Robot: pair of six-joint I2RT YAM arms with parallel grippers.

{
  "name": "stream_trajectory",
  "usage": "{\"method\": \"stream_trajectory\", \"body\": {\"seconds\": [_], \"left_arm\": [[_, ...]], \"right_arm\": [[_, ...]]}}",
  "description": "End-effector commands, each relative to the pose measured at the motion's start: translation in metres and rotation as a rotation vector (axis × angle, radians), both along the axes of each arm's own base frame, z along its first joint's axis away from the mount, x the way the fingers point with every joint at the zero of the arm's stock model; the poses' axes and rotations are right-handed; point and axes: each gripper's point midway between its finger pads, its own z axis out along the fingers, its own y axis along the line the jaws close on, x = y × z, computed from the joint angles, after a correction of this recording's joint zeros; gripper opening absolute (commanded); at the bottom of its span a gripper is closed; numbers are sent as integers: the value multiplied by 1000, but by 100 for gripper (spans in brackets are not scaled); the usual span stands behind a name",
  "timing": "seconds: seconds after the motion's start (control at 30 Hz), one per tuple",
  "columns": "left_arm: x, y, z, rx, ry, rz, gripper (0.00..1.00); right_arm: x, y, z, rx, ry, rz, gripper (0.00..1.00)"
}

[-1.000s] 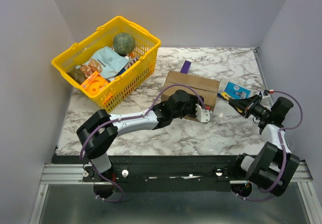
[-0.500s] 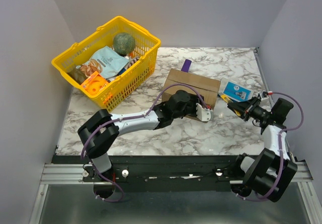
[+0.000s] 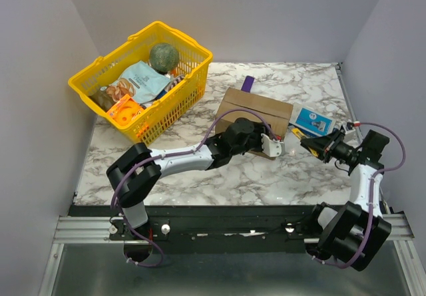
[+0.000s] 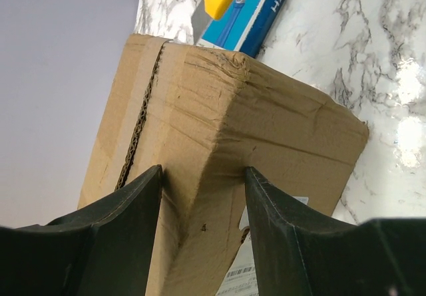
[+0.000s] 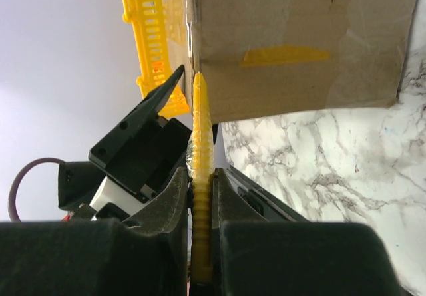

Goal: Unpack the express box

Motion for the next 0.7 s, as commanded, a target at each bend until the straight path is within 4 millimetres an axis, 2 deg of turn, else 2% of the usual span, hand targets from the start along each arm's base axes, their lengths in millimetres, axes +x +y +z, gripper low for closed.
{"method": "stream_trajectory", "body": {"seconds": [0.0,0.2,0.23,0.33,0.37,0.43,0.47,0.53,0.57,0.6,0.63,0.67], "left_arm": [[23,11,-11,26,12,120,59],[23,12,-10,17,9,125,60],[21,11,-8,13,10,118,62],[7,10,0,-17,56,64,65],[-1,12,16,-53,65,38,65],[-24,12,28,-79,138,-67,68],[-31,20,52,-126,147,-91,69],[-45,30,63,-136,197,-125,71],[-44,42,79,-169,215,-99,71],[-41,50,83,-170,233,-71,71],[-35,65,73,-131,276,-1,70],[-30,76,81,-142,295,44,69]], "right_arm": [[-18,12,16,51,-5,63,1],[-23,8,25,-1,-11,52,0],[-19,1,33,-77,2,19,0],[-9,-23,31,-347,-38,-13,0],[-2,-34,39,-456,-90,-21,0],[7,-50,38,-554,-96,-42,0],[12,-56,47,-610,-141,-35,0],[17,-65,47,-675,-152,-41,0],[18,-69,48,-707,-162,-48,1],[20,-71,49,-723,-171,-52,1],[23,-77,48,-778,-185,-51,0],[24,-78,48,-820,-206,-40,0]]}}
